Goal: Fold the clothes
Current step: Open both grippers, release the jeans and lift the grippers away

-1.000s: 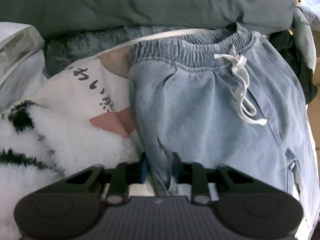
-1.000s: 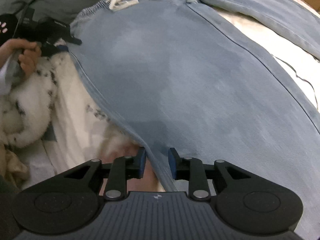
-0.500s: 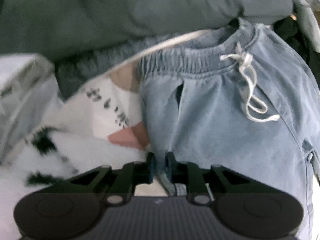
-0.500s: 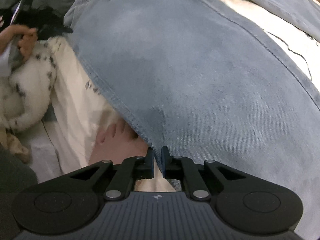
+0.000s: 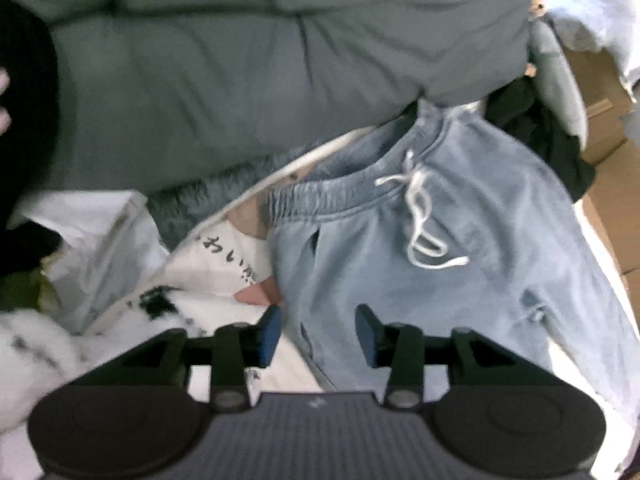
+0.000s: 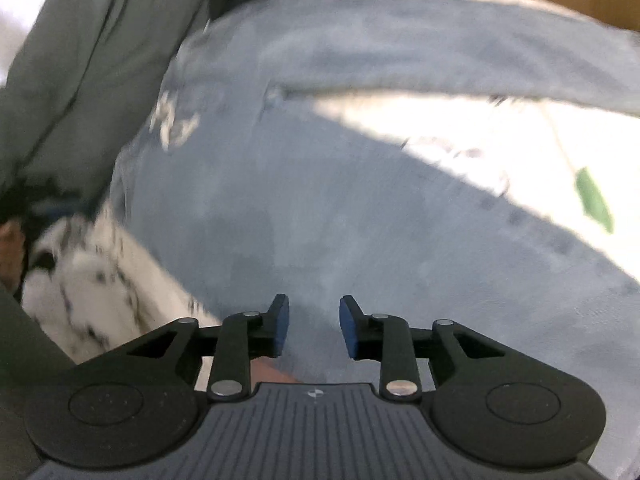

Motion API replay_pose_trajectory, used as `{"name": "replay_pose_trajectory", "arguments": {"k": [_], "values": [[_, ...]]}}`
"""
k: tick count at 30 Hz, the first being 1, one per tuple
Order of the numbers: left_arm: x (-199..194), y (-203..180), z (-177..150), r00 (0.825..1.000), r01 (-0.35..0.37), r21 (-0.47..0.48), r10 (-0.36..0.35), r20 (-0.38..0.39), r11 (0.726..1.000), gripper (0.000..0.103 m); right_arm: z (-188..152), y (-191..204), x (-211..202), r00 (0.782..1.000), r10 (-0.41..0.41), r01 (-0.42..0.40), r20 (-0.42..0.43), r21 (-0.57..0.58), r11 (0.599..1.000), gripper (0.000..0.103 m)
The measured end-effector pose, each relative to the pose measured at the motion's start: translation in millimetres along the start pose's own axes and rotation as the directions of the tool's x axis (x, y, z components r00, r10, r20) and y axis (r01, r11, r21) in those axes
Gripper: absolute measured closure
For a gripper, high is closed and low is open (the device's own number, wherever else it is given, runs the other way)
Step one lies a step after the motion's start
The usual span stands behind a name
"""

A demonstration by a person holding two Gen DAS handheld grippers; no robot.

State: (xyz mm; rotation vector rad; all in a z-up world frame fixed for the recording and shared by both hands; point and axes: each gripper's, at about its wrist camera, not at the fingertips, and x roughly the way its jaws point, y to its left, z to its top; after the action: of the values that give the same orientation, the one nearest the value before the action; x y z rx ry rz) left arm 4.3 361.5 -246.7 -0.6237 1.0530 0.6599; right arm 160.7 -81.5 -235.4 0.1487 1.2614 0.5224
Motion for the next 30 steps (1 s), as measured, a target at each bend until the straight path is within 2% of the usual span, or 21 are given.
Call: {"name": "replay_pose_trajectory", "arguments": {"k": [1,5,13,16,17,21,24,30], "values": [[-13,-3,4,1.0,-0.007,0.002,0.007,-0.006,1.0,0.054,5,-2,-12,1.0,-0.005,0.005,0.024,0.013,1.0,0.062],[-62,-21,20,1.0,-0.001,0.055,-0.001,0.029,0.999,0.05,25,-13,-60,0.995,-0.017,0.012,0.101,0.052,0.999,0.056],[-143,-62,47,0.995,0.033,0.104,-0.043,0.087,0.994,0.041,63,-33,-154,0.969,-0.075,0.043,0.235,0.14,0.989,0.052],[-161,-76,52,0.994,0.05,0.113,-0.061,0.095,0.992,0.039,68,-43,-186,0.952,-0.095,0.051,0.292,0.154,0.987,0.039],[-166,-80,54,0.994,0.056,0.108,-0.066,0.09,0.993,0.039,69,-46,-196,0.946,-0.103,0.055,0.309,0.158,0.986,0.038],[-191,-97,65,0.989,0.077,0.118,-0.091,0.113,0.99,0.039,81,-59,-231,0.928,-0.124,0.065,0.351,0.174,0.983,0.038],[-203,-112,73,0.985,0.096,0.135,-0.114,0.131,0.986,0.038,85,-67,-253,0.907,-0.158,0.102,0.39,0.16,0.982,0.038],[-212,-137,83,0.983,0.101,0.18,-0.126,0.136,0.979,0.038,86,-93,-277,0.882,-0.241,0.165,0.405,0.213,0.963,0.038]]}}
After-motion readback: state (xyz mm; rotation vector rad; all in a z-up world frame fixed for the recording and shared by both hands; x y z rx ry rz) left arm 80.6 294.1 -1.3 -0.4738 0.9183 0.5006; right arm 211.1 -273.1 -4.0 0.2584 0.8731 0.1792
